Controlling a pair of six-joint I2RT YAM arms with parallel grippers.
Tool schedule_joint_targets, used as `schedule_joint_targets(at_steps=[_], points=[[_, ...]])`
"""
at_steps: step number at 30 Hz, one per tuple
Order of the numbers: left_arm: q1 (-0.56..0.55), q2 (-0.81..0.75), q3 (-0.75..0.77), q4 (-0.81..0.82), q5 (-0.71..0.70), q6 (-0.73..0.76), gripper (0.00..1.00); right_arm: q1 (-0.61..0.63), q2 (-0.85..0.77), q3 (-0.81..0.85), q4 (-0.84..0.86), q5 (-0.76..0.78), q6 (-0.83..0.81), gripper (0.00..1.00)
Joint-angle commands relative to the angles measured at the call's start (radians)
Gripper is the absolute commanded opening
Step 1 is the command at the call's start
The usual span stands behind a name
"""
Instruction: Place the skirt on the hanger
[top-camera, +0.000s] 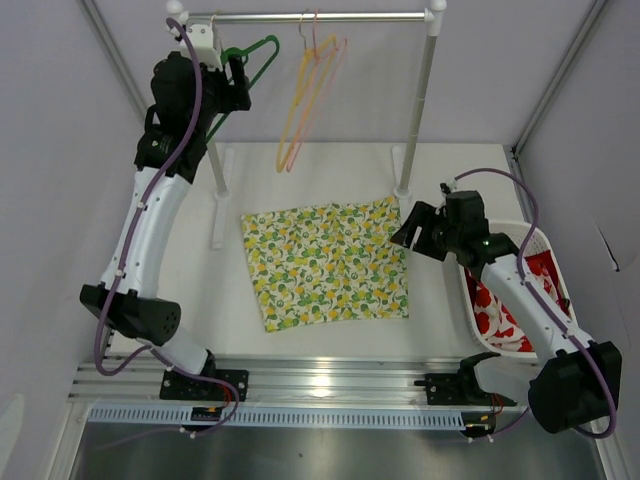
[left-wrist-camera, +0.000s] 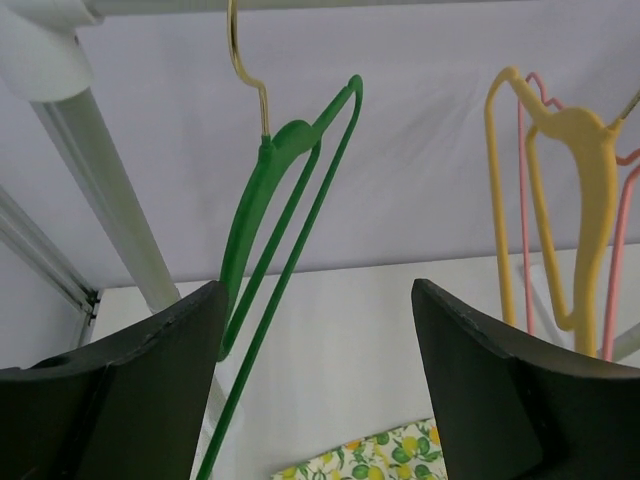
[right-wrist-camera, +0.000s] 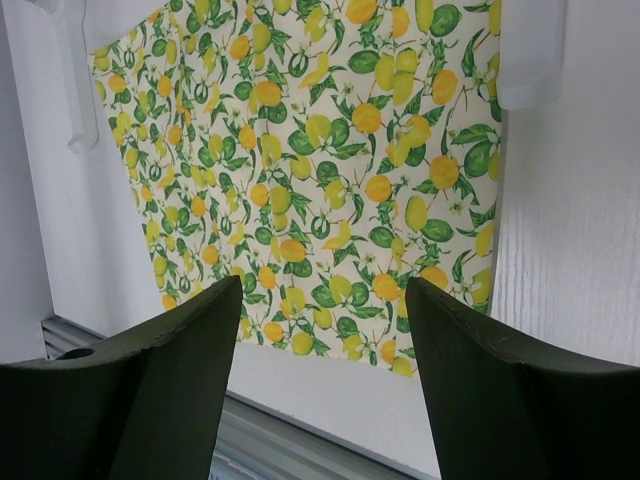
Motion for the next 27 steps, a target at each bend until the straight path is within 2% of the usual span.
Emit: schedule_joint_targets(at_steps=[1,7,16,19,22,23,27], points=[[0.038,0.016,0.09,0.051,0.063,0.063,0.8,-0.004,0.012,0.046,0.05,-0.025,-0.026,0.72],[0.089,0.069,0.081,0.054,0.165,0.013,0.76,-0.007,0.034,0.045,0.067,-0.034,-0.029,0.72],[0.104,0.135,0.093,0.049,0.29,-0.043,0.7,-0.011,0.055,0.051,0.084,-0.042,-0.035,0.7],[0.104,0.136,0.093,0.052,0.31,-0.055,0.57,-0.017,0.054,0.052,0.084,-0.037,-0.039,0.68],[0.104,0.139,0.101,0.056,0.322,-0.061,0.37,-0.022,0.057,0.051,0.085,-0.04,-0.043,0.64],[0.104,0.142,0.113,0.051,0.323,-0.062,0.27,-0.022,0.058,0.051,0.084,-0.04,-0.044,0.63],[0.104,0.149,0.168,0.04,0.33,-0.07,0.04,-0.025,0.058,0.052,0.087,-0.04,-0.049,0.63]])
